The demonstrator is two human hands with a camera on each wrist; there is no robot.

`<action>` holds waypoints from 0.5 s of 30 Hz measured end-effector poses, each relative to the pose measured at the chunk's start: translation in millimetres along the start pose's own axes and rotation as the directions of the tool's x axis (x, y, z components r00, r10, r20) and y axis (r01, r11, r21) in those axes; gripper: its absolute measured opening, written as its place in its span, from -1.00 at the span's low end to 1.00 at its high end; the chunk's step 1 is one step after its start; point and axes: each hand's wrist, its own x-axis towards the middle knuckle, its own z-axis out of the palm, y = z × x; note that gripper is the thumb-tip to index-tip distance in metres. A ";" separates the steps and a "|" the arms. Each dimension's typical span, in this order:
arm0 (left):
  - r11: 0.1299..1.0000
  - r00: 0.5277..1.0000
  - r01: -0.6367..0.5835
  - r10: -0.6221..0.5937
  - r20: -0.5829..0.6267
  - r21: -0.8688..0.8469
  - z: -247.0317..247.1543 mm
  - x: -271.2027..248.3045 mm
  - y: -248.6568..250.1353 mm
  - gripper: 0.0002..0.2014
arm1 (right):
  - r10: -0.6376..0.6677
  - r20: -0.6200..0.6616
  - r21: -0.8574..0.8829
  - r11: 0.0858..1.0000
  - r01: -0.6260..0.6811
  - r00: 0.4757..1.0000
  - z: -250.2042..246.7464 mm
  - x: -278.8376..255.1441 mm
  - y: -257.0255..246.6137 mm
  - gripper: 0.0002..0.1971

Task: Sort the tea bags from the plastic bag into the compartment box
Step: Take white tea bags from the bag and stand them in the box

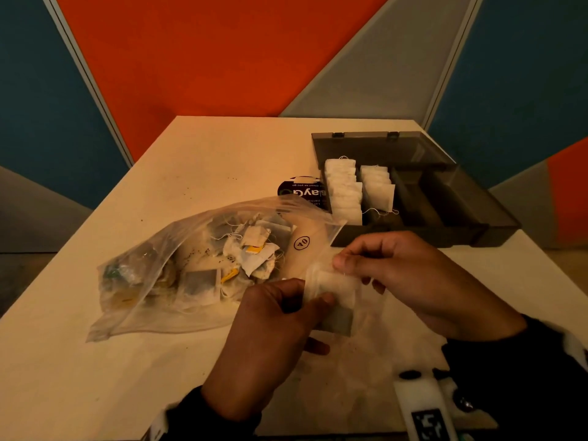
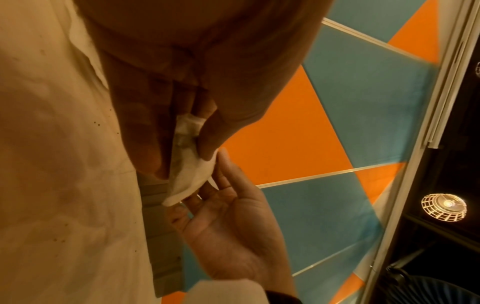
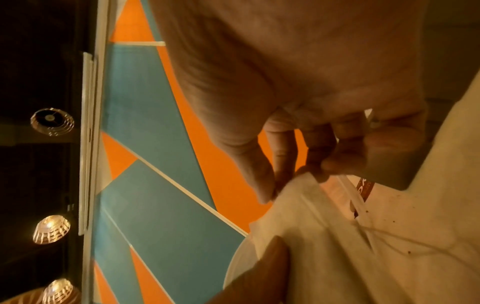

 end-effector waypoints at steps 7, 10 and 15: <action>0.999 1.000 0.019 -0.019 -0.001 -0.026 -2.3 1.0 -0.8 -0.87 | -0.013 -0.169 0.006 1.000 0.014 0.986 -15.3 9.7 -2.5 -0.91; 1.000 1.000 0.018 -0.018 0.000 -0.019 -2.8 2.3 0.1 -0.87 | -0.084 0.038 -0.173 0.981 0.089 0.996 -15.5 2.4 -6.8 -0.77; 0.999 0.999 0.037 -0.037 0.012 -0.010 -1.7 3.6 -0.2 -0.86 | -0.086 0.231 -0.483 0.855 0.191 0.969 -11.2 -4.0 -9.3 -0.81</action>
